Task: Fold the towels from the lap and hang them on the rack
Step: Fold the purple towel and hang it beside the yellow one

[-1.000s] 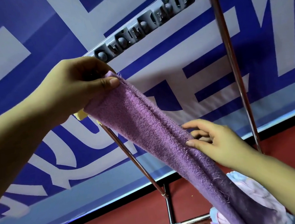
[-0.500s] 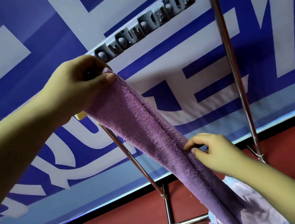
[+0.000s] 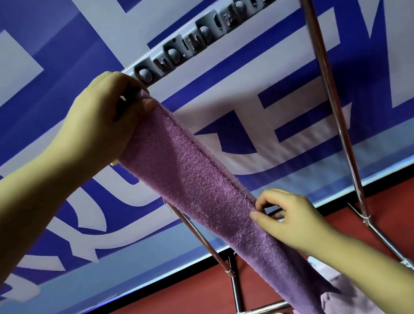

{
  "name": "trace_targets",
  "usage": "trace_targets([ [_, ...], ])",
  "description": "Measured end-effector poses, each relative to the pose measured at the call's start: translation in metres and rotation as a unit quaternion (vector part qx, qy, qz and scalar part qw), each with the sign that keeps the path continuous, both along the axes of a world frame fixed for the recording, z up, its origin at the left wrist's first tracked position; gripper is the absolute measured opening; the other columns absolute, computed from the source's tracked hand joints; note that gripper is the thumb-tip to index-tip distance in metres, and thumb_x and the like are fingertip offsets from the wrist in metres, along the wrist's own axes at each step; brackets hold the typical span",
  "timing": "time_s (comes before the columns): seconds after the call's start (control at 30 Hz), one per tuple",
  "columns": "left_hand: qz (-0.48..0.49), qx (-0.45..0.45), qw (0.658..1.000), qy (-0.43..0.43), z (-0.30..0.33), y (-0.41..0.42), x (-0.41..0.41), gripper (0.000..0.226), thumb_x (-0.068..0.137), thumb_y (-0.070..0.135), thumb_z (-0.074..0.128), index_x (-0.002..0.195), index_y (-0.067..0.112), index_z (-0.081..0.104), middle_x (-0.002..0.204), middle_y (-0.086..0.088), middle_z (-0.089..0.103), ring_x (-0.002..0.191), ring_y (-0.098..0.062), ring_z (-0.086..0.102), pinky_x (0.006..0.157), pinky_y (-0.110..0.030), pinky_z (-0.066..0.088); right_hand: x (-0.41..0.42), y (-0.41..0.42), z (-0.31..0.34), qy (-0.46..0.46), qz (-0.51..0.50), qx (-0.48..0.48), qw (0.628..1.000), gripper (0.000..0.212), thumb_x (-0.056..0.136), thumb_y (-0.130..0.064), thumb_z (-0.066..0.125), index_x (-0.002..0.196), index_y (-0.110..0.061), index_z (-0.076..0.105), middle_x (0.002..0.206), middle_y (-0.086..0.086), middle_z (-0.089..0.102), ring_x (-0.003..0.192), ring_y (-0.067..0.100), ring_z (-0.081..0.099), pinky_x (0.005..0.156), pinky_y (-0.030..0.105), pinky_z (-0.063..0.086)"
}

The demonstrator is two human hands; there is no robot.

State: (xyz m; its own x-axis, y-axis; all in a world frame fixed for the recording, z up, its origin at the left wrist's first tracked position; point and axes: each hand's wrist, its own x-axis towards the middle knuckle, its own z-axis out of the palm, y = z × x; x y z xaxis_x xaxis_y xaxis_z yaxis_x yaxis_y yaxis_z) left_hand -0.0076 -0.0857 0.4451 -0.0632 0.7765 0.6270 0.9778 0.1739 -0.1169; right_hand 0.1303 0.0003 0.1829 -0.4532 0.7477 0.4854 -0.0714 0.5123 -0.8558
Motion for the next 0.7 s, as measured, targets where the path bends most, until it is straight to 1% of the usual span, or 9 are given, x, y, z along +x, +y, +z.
trace_targets([
  [0.1, 0.011, 0.001, 1.0, 0.011, -0.002, 0.0, -0.011, 0.026, 0.093, 0.027, 0.056, 0.113, 0.011, 0.06, 0.1, 0.0, 0.048, 0.089, -0.016, 0.044, 0.075, -0.03, 0.032, 0.003, 0.001, 0.001, 0.001, 0.017, -0.004, 1.0, 0.017, 0.08, -0.019, 0.066, 0.071, -0.02, 0.051, 0.071, -0.008, 0.056, 0.06, 0.017, 0.052, 0.059, 0.036, 0.049],
  [0.23, 0.013, 0.0, 1.0, 0.013, -0.004, 0.001, -0.019, 0.026, 0.093, 0.027, 0.056, 0.113, 0.012, 0.061, 0.101, 0.002, 0.047, 0.091, -0.014, 0.043, 0.076, -0.027, 0.031, 0.005, 0.0, 0.003, 0.0, 0.021, -0.003, 1.0, 0.024, 0.073, -0.043, 0.056, 0.073, -0.02, 0.048, 0.07, -0.005, 0.057, 0.059, 0.027, 0.052, 0.059, 0.043, 0.049],
  [0.3, 0.014, -0.002, 1.0, 0.02, -0.004, 0.001, -0.022, 0.026, 0.093, 0.027, 0.056, 0.113, 0.011, 0.061, 0.101, 0.003, 0.046, 0.09, -0.014, 0.043, 0.075, -0.027, 0.031, 0.005, 0.001, 0.002, -0.006, 0.012, 0.001, 1.0, 0.019, 0.074, -0.036, 0.06, 0.073, -0.023, 0.047, 0.072, -0.006, 0.057, 0.06, 0.02, 0.053, 0.061, 0.037, 0.049],
  [0.37, 0.014, -0.001, 1.0, 0.023, -0.004, 0.001, -0.023, 0.026, 0.093, 0.027, 0.056, 0.113, 0.011, 0.061, 0.1, 0.003, 0.046, 0.09, -0.015, 0.043, 0.075, -0.028, 0.031, 0.004, 0.002, 0.001, -0.003, 0.007, 0.014, 1.0, 0.02, 0.078, -0.02, 0.065, 0.074, -0.025, 0.046, 0.074, -0.008, 0.057, 0.065, 0.014, 0.054, 0.063, 0.027, 0.047],
  [0.43, 0.014, 0.003, 1.0, 0.021, -0.004, 0.0, -0.024, 0.026, 0.093, 0.028, 0.056, 0.113, 0.012, 0.06, 0.1, 0.003, 0.047, 0.09, -0.015, 0.043, 0.076, -0.029, 0.032, 0.004, 0.001, 0.002, -0.01, 0.03, 0.051, 0.998, 0.019, 0.076, -0.013, 0.059, 0.075, -0.028, 0.047, 0.075, -0.011, 0.055, 0.069, 0.007, 0.054, 0.066, 0.018, 0.043],
  [0.5, 0.014, 0.01, 1.0, 0.017, -0.004, -0.001, -0.024, 0.025, 0.093, 0.028, 0.056, 0.113, 0.013, 0.06, 0.1, 0.003, 0.047, 0.09, -0.015, 0.043, 0.075, -0.03, 0.032, 0.003, -0.002, 0.002, -0.026, 0.067, 0.081, 0.994, 0.022, 0.071, -0.009, 0.052, 0.077, -0.03, 0.055, 0.078, -0.014, 0.052, 0.073, 0.003, 0.053, 0.068, 0.01, 0.038],
  [0.57, 0.012, 0.012, 1.0, 0.013, -0.004, -0.001, -0.025, 0.024, 0.093, 0.028, 0.056, 0.112, 0.013, 0.06, 0.099, 0.003, 0.048, 0.089, -0.014, 0.043, 0.074, -0.029, 0.031, 0.002, -0.005, 0.002, -0.062, 0.102, 0.075, 0.99, 0.03, 0.068, -0.006, 0.051, 0.082, -0.03, 0.063, 0.087, -0.014, 0.049, 0.08, 0.006, 0.054, 0.071, 0.009, 0.038],
  [0.63, 0.006, 0.002, 1.0, 0.02, -0.004, 0.0, -0.027, 0.023, 0.093, 0.027, 0.057, 0.11, 0.012, 0.061, 0.099, 0.002, 0.049, 0.089, -0.015, 0.044, 0.073, -0.027, 0.03, 0.001, -0.006, 0.003, -0.109, 0.134, 0.064, 0.983, 0.037, 0.067, -0.011, 0.05, 0.088, -0.037, 0.066, 0.093, -0.012, 0.048, 0.087, 0.009, 0.055, 0.076, 0.011, 0.041],
  [0.7, -0.008, -0.013, 0.999, 0.029, -0.005, 0.002, -0.03, 0.023, 0.091, 0.027, 0.058, 0.108, 0.011, 0.062, 0.1, -0.002, 0.054, 0.091, -0.019, 0.049, 0.075, -0.029, 0.033, 0.0, -0.005, 0.005, -0.167, 0.168, 0.058, 0.97, 0.038, 0.068, -0.015, 0.051, 0.084, -0.045, 0.068, 0.086, -0.013, 0.047, 0.084, 0.007, 0.055, 0.074, 0.012, 0.042],
])
